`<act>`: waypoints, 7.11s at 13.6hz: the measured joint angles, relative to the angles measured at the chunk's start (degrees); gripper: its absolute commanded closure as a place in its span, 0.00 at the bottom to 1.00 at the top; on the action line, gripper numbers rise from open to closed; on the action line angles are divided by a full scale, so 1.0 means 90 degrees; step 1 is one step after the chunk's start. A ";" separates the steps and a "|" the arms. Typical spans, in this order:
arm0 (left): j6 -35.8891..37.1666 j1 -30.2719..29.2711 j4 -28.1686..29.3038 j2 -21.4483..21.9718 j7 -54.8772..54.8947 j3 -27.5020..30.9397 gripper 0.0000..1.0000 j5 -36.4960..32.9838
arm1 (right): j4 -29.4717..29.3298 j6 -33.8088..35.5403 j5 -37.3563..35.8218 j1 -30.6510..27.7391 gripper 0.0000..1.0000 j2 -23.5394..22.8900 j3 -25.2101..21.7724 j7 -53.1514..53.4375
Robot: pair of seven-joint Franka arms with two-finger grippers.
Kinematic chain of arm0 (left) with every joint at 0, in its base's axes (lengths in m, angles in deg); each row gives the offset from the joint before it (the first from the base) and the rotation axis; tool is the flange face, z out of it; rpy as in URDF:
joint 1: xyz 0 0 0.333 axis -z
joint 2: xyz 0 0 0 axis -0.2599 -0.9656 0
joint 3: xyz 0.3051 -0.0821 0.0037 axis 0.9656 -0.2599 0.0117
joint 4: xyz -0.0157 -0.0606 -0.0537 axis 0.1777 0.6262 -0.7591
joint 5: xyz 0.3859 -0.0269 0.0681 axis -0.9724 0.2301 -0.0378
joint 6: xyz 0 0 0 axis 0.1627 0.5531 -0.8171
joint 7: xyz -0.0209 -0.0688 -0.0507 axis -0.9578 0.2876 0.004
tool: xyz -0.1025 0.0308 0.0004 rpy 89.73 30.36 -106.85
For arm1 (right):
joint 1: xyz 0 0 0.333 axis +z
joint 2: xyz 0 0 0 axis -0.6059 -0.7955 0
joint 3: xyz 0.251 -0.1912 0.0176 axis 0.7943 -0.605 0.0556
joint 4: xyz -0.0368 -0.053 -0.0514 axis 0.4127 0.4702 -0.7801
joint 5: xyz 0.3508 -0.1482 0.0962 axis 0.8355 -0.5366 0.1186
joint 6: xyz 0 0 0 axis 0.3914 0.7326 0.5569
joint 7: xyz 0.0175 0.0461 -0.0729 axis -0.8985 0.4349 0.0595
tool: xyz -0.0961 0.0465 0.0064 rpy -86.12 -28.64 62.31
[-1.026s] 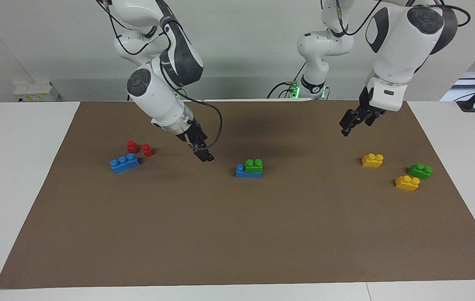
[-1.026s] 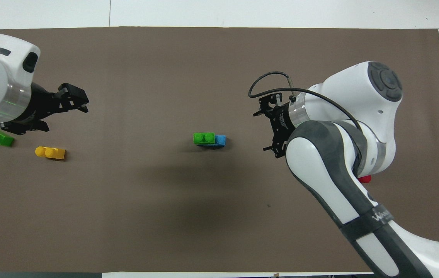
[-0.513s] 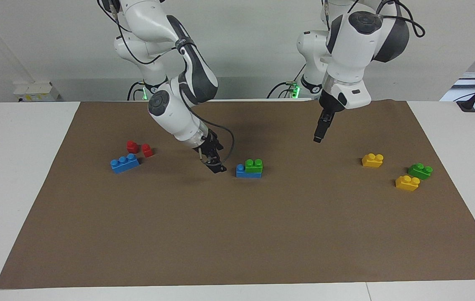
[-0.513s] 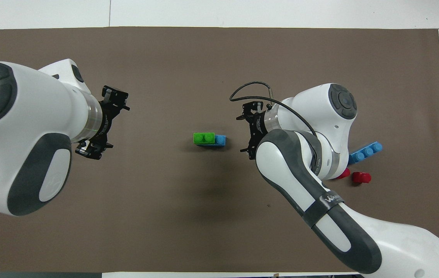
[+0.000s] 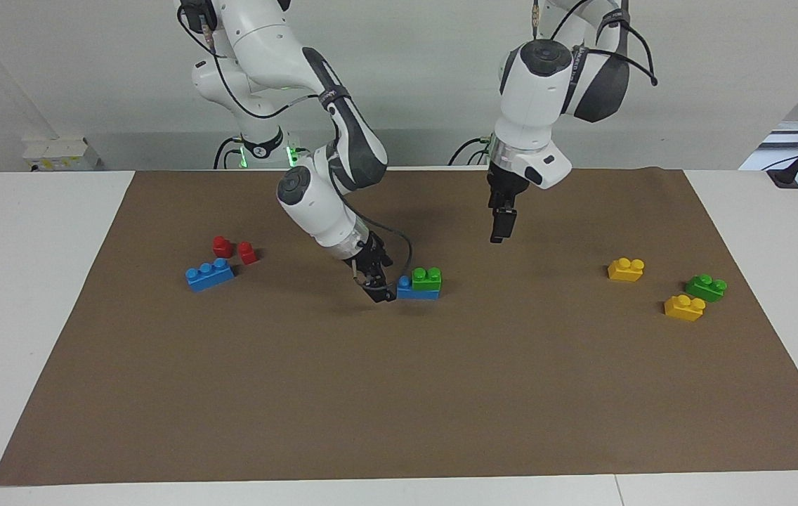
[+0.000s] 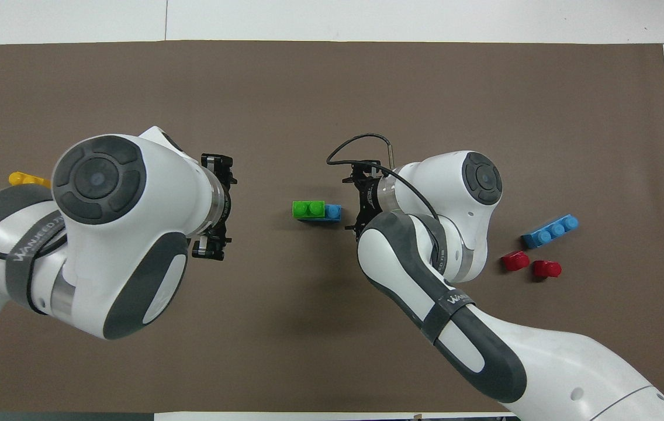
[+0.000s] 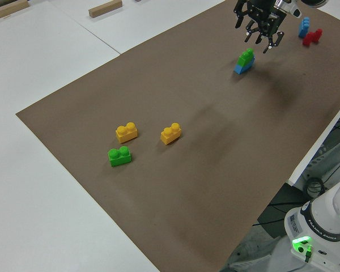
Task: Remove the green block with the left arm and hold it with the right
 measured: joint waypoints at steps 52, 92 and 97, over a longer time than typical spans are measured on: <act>-0.2608 0.1029 0.0069 -0.1981 -0.2757 0.0042 1.00 -0.1045 | 0.0058 -0.0852 0.0588 0.0295 1.00 -0.0444 -0.0044 0.0004; -0.1673 -0.3474 -0.0790 -0.2323 0.6210 0.0175 1.00 0.0047 | -0.0748 0.3181 -0.0734 -0.4022 1.00 -0.0229 -0.0215 -0.3825; -0.1721 -0.3479 -0.0791 -0.2672 0.6208 0.0178 1.00 0.0046 | -0.0481 0.2784 -0.0734 -0.4001 1.00 -0.0232 -0.0208 -0.3972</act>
